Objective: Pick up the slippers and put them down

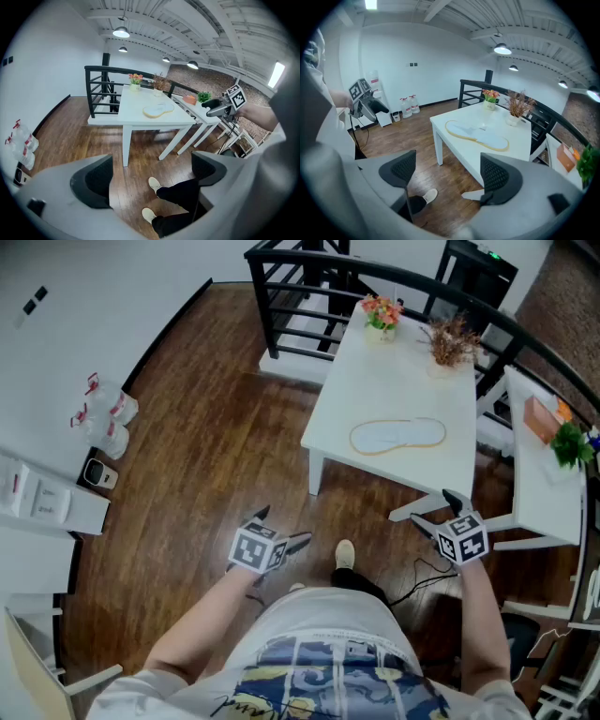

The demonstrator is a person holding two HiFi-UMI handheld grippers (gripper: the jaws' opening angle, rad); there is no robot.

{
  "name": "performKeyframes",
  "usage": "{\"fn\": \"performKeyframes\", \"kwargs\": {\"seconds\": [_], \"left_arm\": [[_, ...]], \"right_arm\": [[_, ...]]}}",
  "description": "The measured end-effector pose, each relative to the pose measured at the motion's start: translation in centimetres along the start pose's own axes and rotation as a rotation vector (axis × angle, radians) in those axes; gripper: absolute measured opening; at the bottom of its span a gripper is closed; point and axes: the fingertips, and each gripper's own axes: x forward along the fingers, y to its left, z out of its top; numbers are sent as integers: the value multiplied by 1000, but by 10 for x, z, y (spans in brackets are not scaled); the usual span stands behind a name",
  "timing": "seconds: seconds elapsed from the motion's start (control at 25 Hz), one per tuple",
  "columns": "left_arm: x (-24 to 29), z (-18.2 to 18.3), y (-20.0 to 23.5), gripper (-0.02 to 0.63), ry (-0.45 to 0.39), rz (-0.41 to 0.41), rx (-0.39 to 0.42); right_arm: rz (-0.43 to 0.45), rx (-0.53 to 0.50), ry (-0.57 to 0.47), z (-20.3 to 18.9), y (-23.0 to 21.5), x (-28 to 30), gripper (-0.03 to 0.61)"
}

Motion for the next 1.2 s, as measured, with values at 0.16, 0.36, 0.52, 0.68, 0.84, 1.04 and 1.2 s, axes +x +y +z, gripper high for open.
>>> {"fn": "performKeyframes", "kwargs": {"seconds": [0.16,0.36,0.52,0.68,0.84,1.04,1.2], "left_arm": [[34,53,-12,523,-17,13,0],[69,99,-34,523,-32,33,-42],[80,113,-36,523,-31,81,-81],[79,121,-31,523,-42,129,-140],[83,120,-25,523,-21,162,-171],[93,129,-16,523,-18,185,-174],[99,135,-15,523,-24,179,-166]], "right_arm": [[42,-148,55,19,-67,42,443],[103,-453,116,39,-134,98,442],[176,-676,143,48,-162,151,443],[246,-793,188,50,-178,200,443],[318,-848,242,45,-188,240,443],[455,-923,334,28,-186,270,464],[562,-853,400,23,-182,271,445]]}}
